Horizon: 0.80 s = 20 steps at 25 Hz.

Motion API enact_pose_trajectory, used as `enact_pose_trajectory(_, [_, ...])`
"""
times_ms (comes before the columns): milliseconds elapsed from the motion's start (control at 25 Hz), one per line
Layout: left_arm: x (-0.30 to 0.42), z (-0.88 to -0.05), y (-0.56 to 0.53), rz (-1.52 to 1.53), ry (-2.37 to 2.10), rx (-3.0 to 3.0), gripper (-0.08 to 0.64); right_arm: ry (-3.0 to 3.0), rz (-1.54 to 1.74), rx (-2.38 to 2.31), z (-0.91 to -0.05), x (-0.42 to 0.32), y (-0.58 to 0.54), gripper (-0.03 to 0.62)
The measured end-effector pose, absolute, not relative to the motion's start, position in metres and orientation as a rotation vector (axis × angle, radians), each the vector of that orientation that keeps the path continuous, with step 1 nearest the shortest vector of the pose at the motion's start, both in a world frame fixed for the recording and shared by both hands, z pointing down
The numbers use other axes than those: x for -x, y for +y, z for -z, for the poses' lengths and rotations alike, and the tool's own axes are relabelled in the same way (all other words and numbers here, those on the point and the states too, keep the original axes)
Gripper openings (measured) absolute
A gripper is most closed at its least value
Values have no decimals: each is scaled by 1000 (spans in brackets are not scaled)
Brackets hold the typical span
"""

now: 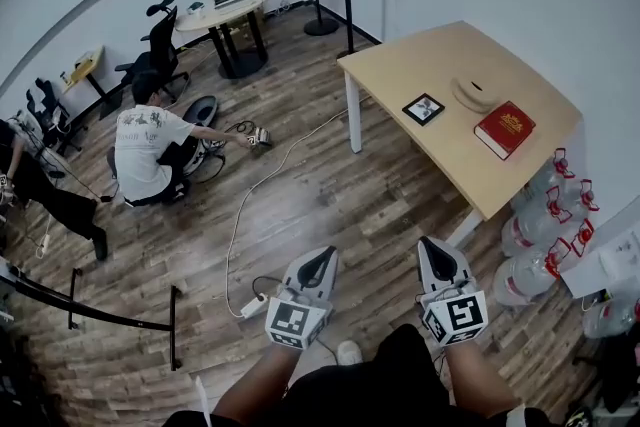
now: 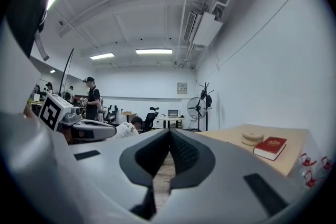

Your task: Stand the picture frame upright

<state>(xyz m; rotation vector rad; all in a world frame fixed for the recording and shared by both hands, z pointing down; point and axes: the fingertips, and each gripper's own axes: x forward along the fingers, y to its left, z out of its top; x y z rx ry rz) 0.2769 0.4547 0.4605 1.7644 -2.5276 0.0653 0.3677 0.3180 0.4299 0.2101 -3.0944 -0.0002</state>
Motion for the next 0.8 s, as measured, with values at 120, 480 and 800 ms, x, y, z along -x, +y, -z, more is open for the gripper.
enact_pose_trajectory(120, [-265, -457, 455, -61, -2540, -1778, 0, -3078, 21, -194, -433, -355, 324, 9])
enact_pose_trajectory(480, [-202, -463, 438, -66, -2550, -1741, 2, -3061, 46, -120, -445, -279, 308, 9])
enact_pose_trajectory(800, [-127, -453, 384, -115, -2577, -1765, 0, -3125, 104, -77, -427, -195, 265, 9])
